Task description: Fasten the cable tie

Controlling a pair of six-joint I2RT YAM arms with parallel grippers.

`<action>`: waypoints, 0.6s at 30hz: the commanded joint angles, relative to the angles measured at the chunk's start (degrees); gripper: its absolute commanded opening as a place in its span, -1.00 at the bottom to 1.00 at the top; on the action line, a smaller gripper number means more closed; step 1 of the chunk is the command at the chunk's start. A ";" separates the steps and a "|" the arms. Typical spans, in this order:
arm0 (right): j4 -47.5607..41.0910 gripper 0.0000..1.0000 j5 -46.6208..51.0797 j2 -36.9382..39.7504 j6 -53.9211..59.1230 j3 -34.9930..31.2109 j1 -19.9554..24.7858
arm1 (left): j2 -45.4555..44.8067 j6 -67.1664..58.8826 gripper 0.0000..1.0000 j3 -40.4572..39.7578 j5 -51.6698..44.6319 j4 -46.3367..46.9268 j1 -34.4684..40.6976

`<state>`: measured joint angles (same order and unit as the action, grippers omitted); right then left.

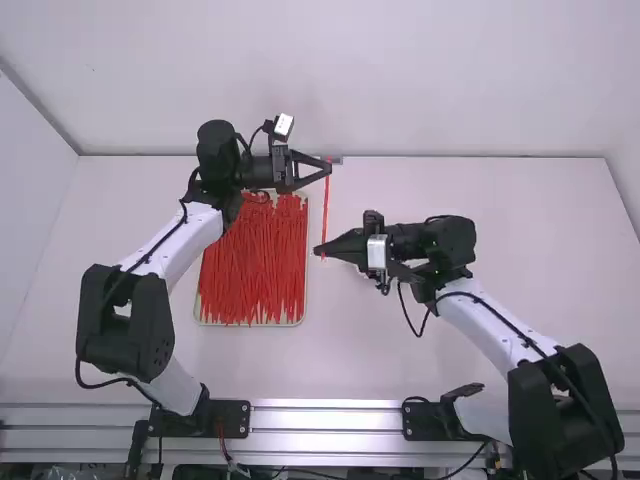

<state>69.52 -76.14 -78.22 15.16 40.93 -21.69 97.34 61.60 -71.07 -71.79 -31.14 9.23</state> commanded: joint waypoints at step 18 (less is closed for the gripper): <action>-2.21 -1.00 -0.48 -0.55 -8.83 1.44 -0.04 | 0.22 -3.21 -0.97 0.33 -1.01 0.85 -0.24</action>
<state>66.96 -79.26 -78.26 11.79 40.93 -21.69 97.34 59.90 -71.07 -71.77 -30.26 9.21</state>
